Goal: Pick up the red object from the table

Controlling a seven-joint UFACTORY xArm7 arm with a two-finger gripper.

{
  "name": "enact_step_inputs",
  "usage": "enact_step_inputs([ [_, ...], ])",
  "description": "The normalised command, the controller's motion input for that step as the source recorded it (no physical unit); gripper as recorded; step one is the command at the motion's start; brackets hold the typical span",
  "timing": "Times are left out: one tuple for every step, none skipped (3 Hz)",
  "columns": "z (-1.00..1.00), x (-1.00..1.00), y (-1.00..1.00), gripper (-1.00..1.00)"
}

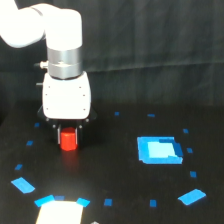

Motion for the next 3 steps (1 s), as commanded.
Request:
enact_step_inputs([
  [1.00,0.93,0.88,-0.26],
  [1.00,0.63,1.00,-0.58],
  [1.00,0.60,0.47,0.36],
])
